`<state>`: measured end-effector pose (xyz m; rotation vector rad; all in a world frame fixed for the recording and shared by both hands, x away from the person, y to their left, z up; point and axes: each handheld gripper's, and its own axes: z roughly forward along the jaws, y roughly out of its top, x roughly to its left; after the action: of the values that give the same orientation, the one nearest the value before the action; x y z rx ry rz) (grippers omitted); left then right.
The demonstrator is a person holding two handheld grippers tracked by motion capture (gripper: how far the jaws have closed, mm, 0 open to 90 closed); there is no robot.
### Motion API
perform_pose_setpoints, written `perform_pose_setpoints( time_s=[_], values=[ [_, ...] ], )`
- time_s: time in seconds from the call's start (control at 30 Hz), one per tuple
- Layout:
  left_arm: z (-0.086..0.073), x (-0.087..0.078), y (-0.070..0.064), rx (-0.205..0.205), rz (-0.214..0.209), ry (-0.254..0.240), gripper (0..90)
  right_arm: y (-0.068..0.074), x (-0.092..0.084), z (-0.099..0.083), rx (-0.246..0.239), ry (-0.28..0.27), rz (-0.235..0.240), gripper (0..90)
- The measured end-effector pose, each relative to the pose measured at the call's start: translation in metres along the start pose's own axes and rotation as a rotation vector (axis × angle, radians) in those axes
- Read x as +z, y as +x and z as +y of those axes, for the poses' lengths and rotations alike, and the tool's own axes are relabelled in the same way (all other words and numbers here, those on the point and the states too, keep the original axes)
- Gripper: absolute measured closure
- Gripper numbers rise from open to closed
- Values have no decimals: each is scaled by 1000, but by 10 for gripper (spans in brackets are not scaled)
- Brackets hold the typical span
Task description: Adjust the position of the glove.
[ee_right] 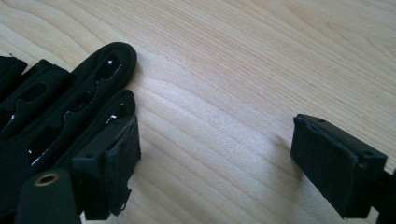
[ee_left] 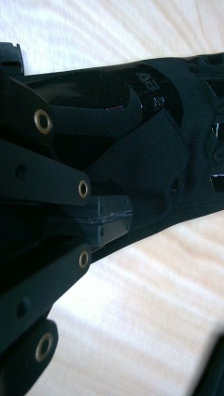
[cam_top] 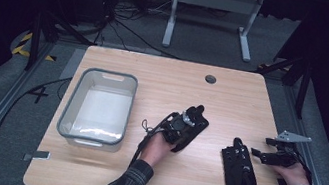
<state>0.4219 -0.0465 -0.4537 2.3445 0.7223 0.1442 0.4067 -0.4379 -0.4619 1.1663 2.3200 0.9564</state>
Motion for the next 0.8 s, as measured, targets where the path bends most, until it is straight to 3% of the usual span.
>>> perform_pose_setpoints(
  time_s=[0.3,0.47,0.6,0.67,0.8],
  values=[
    [-2,1,-30,57,-58,9,898,0,0,0,0,0,0,166],
    [-2,3,-42,52,-87,9,896,0,0,0,0,0,0,166],
    [1,0,-44,72,-92,17,861,0,0,0,-1,0,0,166],
    [2,-6,-43,63,-97,-3,860,0,0,0,0,0,0,166],
    [5,-18,-36,57,-70,-43,874,0,0,0,-1,0,0,166]
  ],
)
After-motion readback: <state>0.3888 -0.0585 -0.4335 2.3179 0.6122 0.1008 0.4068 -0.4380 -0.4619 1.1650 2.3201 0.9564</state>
